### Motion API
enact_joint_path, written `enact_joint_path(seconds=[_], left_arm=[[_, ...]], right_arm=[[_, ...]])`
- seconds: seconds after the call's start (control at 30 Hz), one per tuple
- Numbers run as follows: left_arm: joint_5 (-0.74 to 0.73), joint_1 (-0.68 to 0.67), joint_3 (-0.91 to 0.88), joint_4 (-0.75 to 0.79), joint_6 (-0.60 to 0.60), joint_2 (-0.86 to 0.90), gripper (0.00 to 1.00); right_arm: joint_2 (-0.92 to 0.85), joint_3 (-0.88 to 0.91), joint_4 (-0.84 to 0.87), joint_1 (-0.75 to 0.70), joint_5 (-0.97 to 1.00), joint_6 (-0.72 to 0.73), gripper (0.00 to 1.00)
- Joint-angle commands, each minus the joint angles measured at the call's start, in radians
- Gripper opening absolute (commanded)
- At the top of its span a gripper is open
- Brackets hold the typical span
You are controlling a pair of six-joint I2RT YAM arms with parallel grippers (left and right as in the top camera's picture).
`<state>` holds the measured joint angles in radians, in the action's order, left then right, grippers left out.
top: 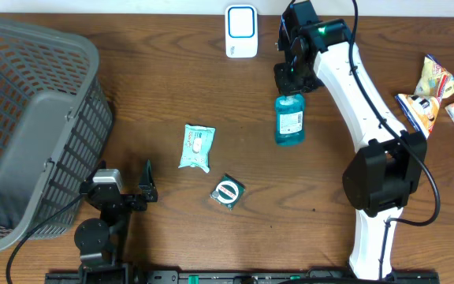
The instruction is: Scan the item barcode
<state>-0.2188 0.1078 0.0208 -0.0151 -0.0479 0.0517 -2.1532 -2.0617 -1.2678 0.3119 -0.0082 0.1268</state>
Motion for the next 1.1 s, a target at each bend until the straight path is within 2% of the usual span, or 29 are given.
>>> enact_joint_path(seconds=[0.0,0.43,0.9,1.0,1.07], left_arm=[[-0.013,0.000,-0.017,-0.033,0.002,-0.002,0.98],[-0.013,0.000,-0.017,-0.033,0.002,-0.002,0.98],[-0.013,0.000,-0.017,-0.033,0.002,-0.002,0.98],[-0.013,0.000,-0.017,-0.033,0.002,-0.002,0.98],[-0.013,0.000,-0.017,-0.033,0.002,-0.002,0.98]], right_arm=[[0.004,-0.035,-0.001,0.004,-0.010,0.018,0.13],[0.005,-0.110,0.000,0.004,-0.010,0.018,0.14],[0.005,-0.112,-0.004,0.004,-0.010,0.019,0.15],[0.005,-0.112,-0.008,0.004,-0.010,0.042,0.17],[0.005,-0.112,-0.005,0.004,-0.010,0.053,0.24]])
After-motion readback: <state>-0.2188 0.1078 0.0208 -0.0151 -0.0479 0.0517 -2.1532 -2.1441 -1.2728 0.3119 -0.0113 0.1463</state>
